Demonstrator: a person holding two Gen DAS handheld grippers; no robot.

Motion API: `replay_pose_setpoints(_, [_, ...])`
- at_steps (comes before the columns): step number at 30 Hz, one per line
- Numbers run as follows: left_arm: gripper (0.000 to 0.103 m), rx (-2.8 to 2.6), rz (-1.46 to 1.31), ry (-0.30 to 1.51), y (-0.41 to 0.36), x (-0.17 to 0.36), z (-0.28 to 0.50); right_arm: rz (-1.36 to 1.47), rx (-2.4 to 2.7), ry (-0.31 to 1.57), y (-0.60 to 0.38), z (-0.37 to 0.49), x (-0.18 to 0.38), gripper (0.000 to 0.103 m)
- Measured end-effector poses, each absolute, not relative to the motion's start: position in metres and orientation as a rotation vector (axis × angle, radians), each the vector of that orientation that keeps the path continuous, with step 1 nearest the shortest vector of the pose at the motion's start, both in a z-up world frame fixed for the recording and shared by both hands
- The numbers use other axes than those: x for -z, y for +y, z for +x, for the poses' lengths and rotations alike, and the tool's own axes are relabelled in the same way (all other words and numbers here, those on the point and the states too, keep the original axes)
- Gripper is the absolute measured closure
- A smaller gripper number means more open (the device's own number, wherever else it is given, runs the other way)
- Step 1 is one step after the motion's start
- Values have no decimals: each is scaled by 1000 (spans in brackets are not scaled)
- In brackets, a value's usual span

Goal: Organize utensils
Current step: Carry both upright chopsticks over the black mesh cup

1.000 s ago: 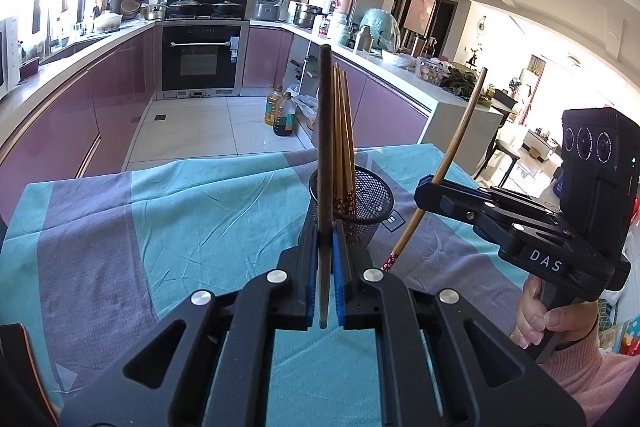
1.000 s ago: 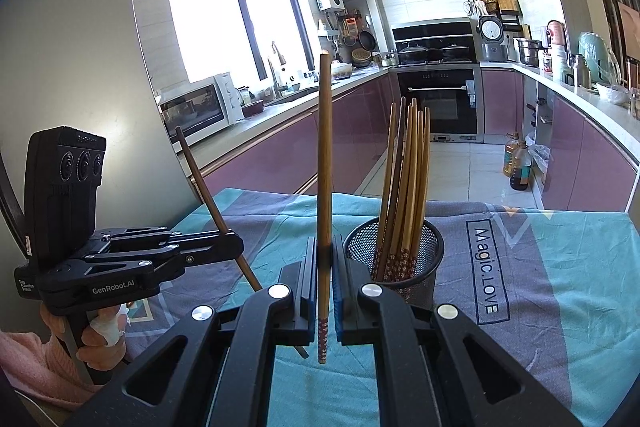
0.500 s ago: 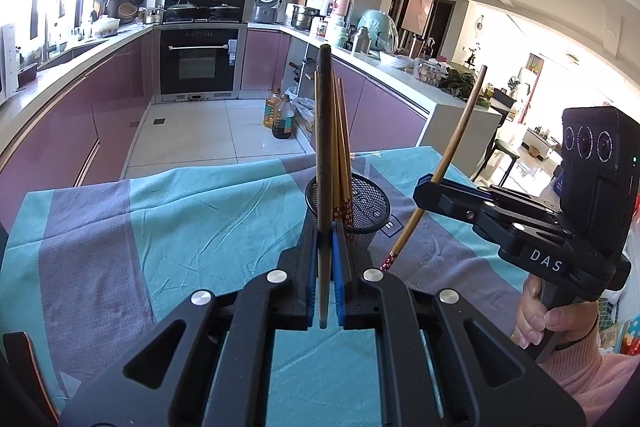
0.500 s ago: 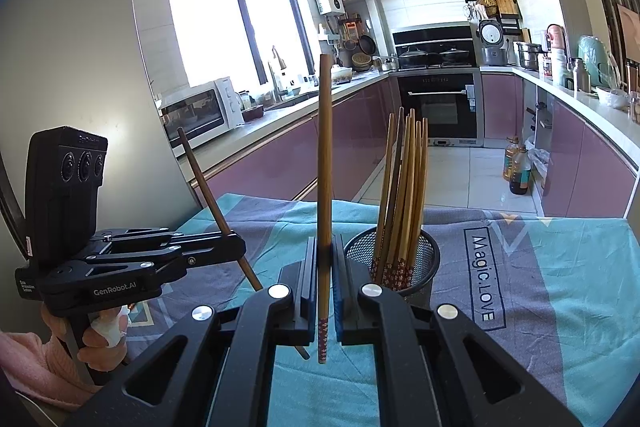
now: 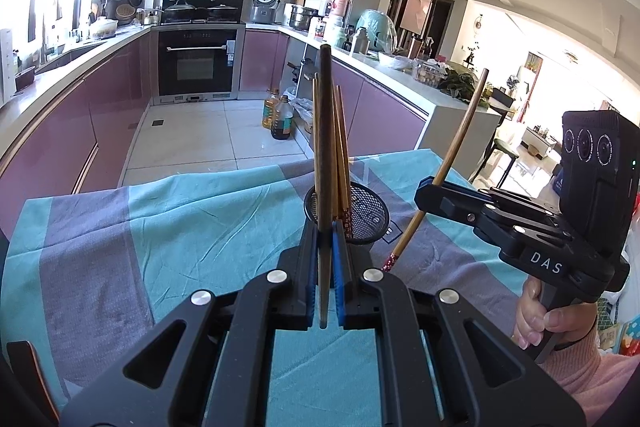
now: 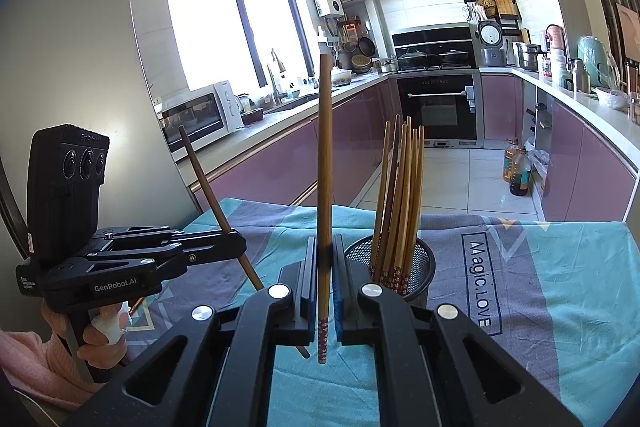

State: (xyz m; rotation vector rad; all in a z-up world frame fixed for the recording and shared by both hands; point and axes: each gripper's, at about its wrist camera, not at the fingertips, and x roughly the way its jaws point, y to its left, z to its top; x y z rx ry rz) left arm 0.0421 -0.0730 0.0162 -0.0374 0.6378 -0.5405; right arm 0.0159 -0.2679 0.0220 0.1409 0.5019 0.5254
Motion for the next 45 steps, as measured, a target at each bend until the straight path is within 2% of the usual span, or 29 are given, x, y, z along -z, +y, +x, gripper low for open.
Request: replay_pose_setpoints(45, [95, 592, -16, 589, -63, -41, 39, 139, -537, 457, -280, 16, -36, 97])
